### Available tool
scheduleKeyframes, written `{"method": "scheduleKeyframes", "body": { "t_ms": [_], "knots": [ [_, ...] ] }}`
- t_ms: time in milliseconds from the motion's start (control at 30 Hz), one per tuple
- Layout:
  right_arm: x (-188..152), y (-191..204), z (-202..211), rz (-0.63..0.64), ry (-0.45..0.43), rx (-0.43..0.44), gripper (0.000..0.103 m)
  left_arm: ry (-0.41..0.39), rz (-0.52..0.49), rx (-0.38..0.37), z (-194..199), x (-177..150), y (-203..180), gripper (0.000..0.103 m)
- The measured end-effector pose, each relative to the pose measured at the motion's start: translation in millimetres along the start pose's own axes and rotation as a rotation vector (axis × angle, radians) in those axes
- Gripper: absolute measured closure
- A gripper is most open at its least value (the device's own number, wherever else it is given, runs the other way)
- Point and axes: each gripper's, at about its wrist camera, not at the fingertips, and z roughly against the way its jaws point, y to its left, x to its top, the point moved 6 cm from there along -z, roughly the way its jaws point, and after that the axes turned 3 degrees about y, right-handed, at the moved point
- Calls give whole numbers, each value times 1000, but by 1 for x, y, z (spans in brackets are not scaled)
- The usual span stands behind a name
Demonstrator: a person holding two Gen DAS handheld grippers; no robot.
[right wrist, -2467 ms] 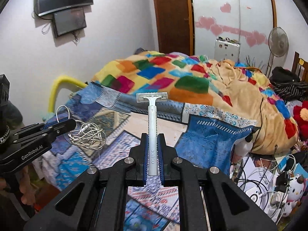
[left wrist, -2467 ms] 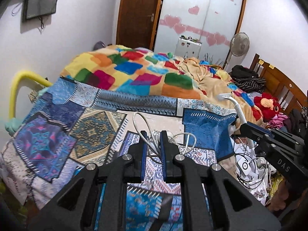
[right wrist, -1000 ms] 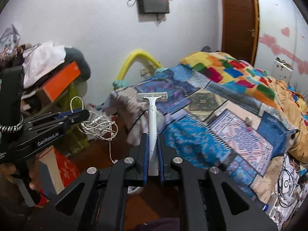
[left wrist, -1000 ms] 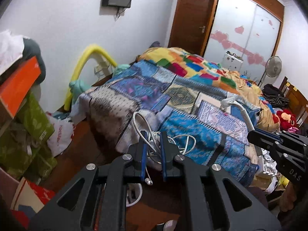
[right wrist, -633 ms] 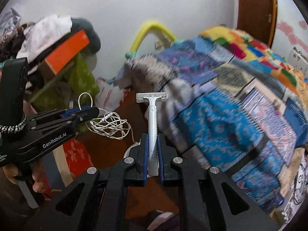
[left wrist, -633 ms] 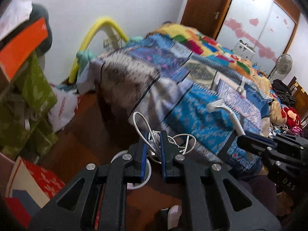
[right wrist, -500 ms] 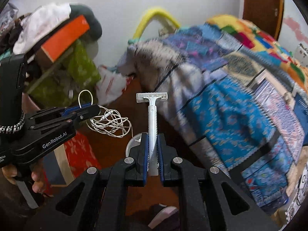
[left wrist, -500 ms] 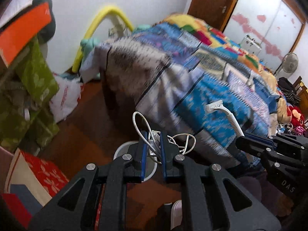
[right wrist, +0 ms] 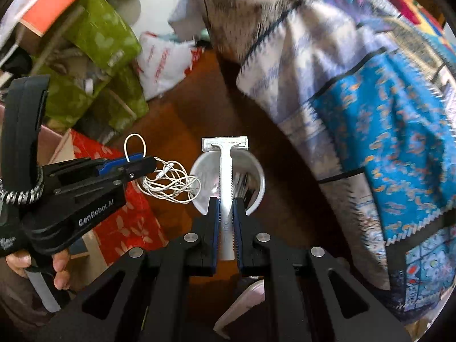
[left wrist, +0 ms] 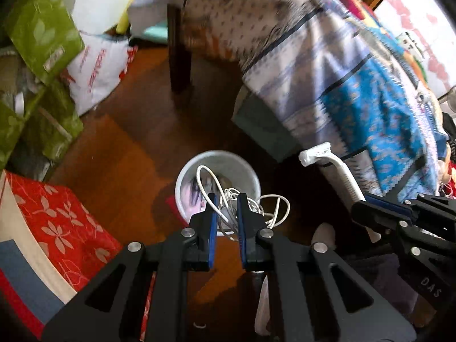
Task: Collect trash
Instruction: 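Open the left gripper over the bin while the right gripper releases the razor, then raise both open tools back over the quilt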
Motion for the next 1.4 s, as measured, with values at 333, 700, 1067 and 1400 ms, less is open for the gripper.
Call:
{"method": "scheduleKeyframes", "body": {
  "t_ms": [333, 700, 1067, 1400],
  "knots": [
    [28, 10, -42, -7, 96, 43, 94, 74, 87, -76, -29, 9, 8, 91],
    [31, -5, -37, -96, 99, 116, 67, 89, 49, -27, -19, 10, 11, 90],
    [18, -15, 31, -77, -53, 84, 67, -40, 11, -27, 50, 8, -10, 90],
    [-6, -37, 139, -67, -301, 36, 67, -254, -89, -40, 148, 14, -73, 90]
  ]
}}
